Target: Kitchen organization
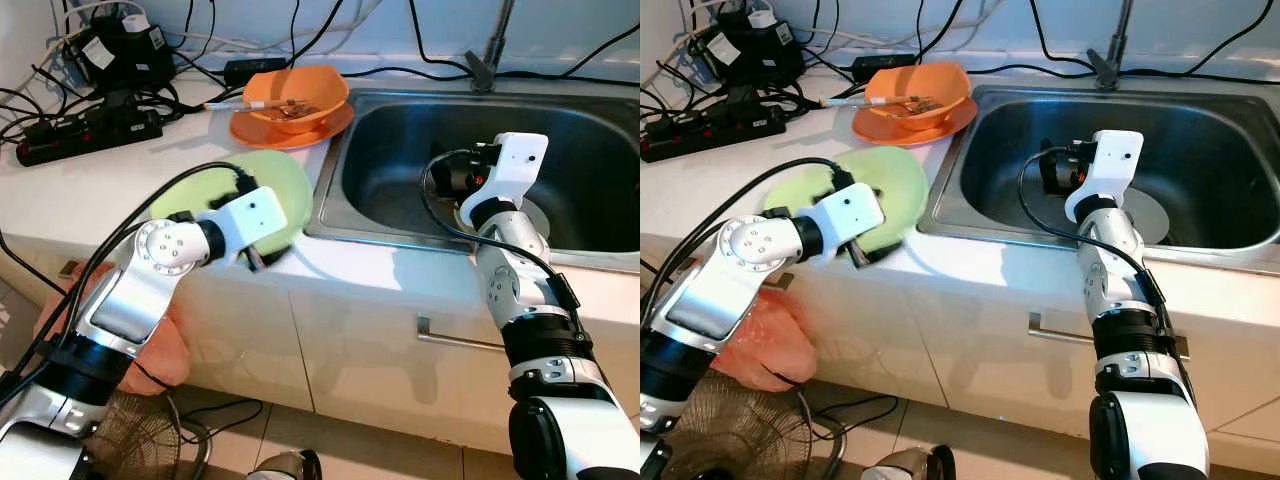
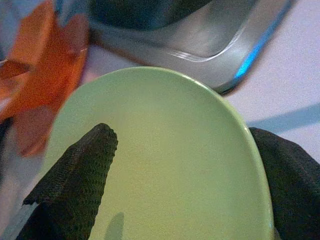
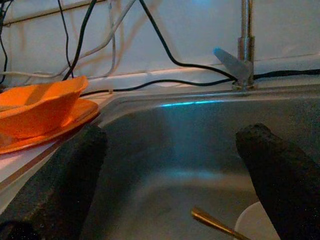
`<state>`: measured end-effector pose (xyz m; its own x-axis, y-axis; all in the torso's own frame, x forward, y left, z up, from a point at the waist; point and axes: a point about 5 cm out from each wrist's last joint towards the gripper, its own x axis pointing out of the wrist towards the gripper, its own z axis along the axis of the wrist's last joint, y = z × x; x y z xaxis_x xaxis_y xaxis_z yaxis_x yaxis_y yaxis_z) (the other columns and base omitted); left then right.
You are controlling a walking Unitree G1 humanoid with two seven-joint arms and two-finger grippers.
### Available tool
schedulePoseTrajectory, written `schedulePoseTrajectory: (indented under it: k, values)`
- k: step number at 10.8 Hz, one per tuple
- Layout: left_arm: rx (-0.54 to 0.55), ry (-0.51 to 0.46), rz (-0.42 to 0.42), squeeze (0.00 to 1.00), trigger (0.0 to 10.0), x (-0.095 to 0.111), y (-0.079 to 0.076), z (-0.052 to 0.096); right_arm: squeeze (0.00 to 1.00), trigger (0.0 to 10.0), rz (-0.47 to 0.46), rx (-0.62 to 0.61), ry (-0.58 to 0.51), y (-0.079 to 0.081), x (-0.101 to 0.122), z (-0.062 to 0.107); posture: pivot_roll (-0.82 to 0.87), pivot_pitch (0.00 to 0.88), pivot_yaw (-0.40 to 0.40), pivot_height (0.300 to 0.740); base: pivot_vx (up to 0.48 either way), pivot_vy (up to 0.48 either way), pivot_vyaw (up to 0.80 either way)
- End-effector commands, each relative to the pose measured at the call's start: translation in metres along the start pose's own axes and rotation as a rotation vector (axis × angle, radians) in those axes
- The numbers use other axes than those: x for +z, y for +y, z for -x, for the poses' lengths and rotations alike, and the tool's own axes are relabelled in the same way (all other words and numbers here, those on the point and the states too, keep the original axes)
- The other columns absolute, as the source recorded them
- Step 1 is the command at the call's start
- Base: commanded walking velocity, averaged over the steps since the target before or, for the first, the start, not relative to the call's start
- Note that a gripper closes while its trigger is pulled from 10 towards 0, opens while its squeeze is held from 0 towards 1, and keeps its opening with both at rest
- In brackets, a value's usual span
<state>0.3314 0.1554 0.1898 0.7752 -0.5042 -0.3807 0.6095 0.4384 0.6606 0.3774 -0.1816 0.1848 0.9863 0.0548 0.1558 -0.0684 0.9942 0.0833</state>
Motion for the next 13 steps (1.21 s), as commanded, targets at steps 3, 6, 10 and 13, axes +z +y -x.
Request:
schedulePoseTrajectory:
  k: [3,6,10,13]
  values:
    - [0.043,0.145,-0.009,0.00,0.3,-0.036,-0.004,-0.004,0.00,10.0,-0.006,0.006,-0.025,0.001,0.010,-0.004,0.17,0.058,0.096,0.740,0.000,0.000,0.00]
    - [0.026,0.155,-0.024,0.00,0.0,-0.045,-0.011,-0.008,0.00,10.0,-0.005,0.007,-0.023,0.001,0.010,-0.003,0.17,0.063,0.096,0.740,0.000,0.000,0.00]
    - [0.014,0.143,-0.014,0.00,0.0,-0.047,-0.013,-0.010,0.00,10.0,-0.005,0.007,-0.005,0.001,0.005,-0.002,0.17,0.062,0.099,0.740,0.000,0.000,0.00]
    - [0.031,0.132,0.003,0.00,0.0,-0.047,-0.012,-0.012,0.00,10.0,-0.001,0.008,0.005,-0.001,0.002,0.000,0.17,0.060,0.096,0.740,0.000,0.000,0.00]
